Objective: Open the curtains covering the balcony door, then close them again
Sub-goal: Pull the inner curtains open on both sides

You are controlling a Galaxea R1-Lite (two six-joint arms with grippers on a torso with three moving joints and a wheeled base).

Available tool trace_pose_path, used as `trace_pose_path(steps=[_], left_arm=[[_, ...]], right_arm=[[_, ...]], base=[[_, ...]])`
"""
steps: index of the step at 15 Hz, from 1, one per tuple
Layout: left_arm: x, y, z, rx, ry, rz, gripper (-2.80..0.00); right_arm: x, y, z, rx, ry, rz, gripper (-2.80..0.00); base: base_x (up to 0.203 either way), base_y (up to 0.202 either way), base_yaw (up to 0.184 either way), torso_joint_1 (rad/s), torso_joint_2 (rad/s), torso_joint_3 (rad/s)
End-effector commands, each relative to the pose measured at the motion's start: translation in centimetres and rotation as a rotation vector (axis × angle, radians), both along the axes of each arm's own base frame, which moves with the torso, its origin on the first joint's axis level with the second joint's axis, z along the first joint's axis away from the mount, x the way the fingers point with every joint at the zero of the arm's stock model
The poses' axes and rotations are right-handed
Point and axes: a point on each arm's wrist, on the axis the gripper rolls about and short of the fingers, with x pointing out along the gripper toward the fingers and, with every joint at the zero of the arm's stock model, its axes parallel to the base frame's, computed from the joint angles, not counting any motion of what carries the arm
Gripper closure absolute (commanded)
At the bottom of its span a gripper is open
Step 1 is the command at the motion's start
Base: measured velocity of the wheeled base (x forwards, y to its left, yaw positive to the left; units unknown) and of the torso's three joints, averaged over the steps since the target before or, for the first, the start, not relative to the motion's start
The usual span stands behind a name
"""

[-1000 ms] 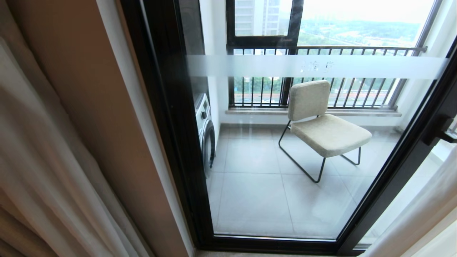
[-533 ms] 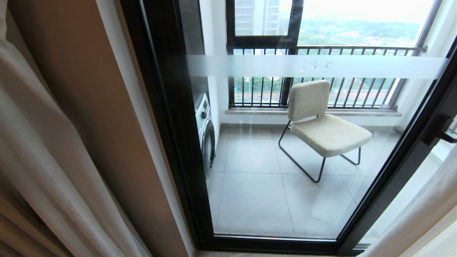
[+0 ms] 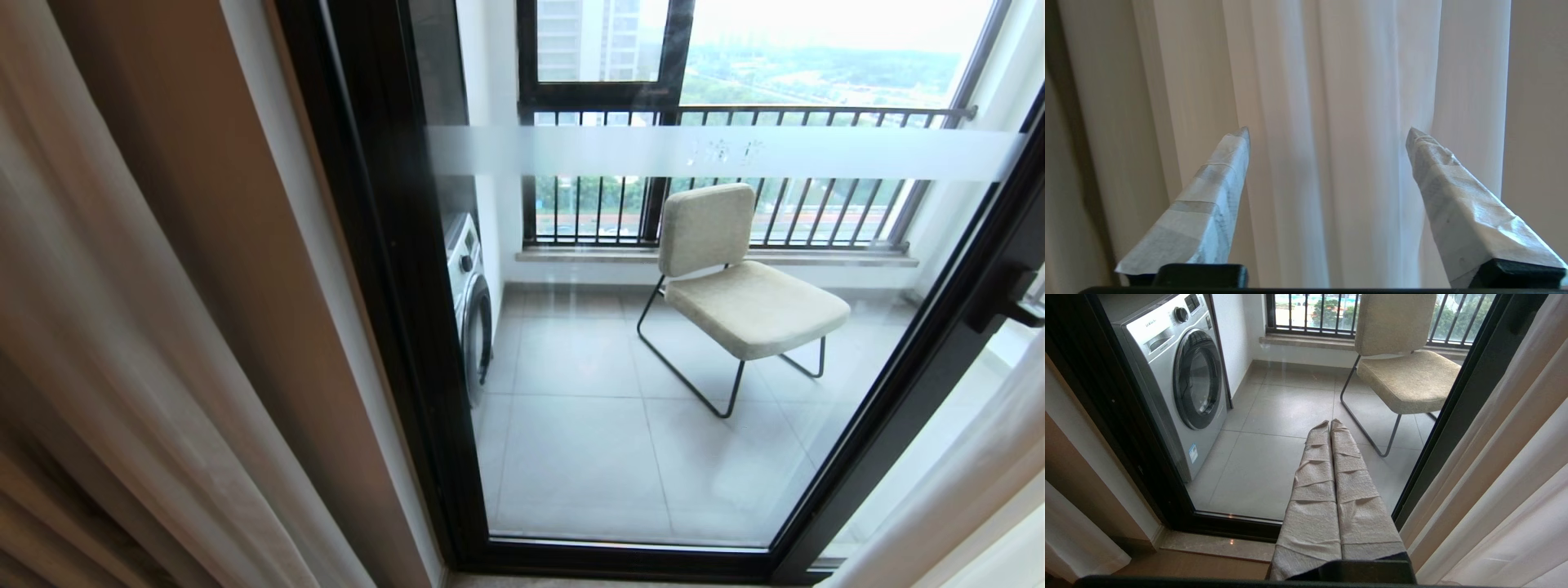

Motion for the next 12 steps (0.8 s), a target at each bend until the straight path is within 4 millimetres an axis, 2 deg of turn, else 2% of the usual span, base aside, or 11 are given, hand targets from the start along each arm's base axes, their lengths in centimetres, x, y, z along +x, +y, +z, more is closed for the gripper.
trace_pose_path(steps=[1,4,9,12], left_arm=[[-3.2,-2.3,-0.3,-0.004,0.003,0.008,-2.8],[-6.4,-4.8,-2.6,-0.038,0.045,0.012,-2.8],[-11.5,-9.0,-5.1,-0.042,0.049,0.013,-2.8],[-13.0,-10.3,-6.7,-0.075,0.095,0.008,-2.8]], right_arm=[[0.0,0.0,0.0,0.0,-0.001,0.0,0.0],[0.0,0.0,0.0,0.0,-0.001,0.002,0.0],[0.0,0.0,0.0,0.0,-0.001,0.0,0.0],[0.0,0.0,0.0,0.0,-0.001,0.002,0.0]], base=[[0.0,0.0,0.0,0.0,0.0,0.0],[0.0,0.0,0.0,0.0,0.0,0.0],[0.0,0.0,0.0,0.0,0.0,0.0],[0.0,0.0,0.0,0.0,0.0,0.0]])
